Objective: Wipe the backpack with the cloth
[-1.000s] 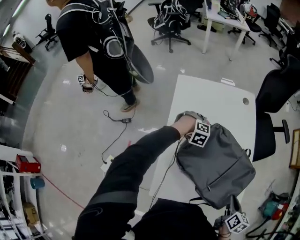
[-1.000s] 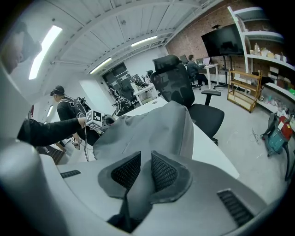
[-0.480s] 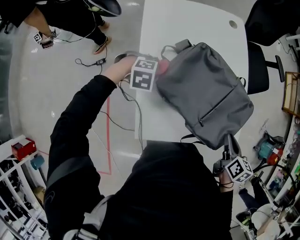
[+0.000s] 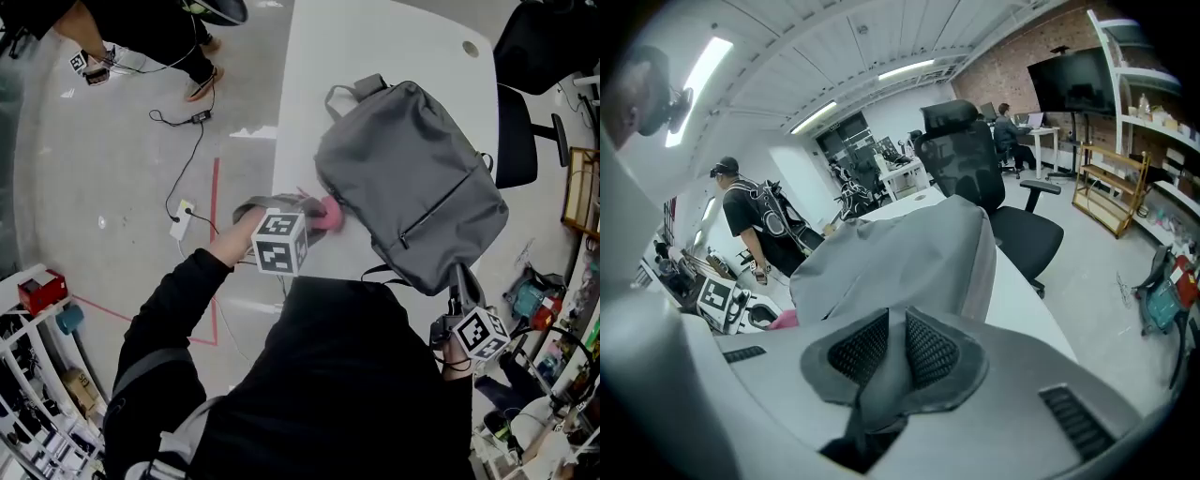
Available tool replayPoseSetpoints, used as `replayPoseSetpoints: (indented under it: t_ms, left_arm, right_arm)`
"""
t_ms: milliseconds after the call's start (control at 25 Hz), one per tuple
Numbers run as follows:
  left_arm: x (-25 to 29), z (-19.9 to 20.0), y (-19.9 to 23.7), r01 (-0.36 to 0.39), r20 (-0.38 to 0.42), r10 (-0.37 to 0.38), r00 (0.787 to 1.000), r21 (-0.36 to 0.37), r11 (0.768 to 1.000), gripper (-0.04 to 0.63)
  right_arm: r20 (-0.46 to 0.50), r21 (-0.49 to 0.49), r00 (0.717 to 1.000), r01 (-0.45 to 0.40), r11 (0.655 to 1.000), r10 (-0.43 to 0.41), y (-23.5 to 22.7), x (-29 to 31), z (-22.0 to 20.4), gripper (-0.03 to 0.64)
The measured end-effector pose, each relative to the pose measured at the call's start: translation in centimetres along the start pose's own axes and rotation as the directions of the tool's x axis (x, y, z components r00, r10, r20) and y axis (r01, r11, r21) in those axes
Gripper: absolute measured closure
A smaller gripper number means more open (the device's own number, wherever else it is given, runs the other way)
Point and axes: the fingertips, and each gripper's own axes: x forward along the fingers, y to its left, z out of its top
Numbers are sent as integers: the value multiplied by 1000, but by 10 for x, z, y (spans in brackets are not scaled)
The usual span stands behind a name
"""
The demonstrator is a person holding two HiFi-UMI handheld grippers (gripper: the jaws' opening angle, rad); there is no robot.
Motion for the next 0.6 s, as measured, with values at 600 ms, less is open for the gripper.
replayPoseSetpoints:
  t_ms: [600]
  left_arm:
    - [-48,-80,91,-303,-171,259,950,-321,897,495]
  right_arm:
    - [160,167,986,12,986,-39,-16,-24,-17,551]
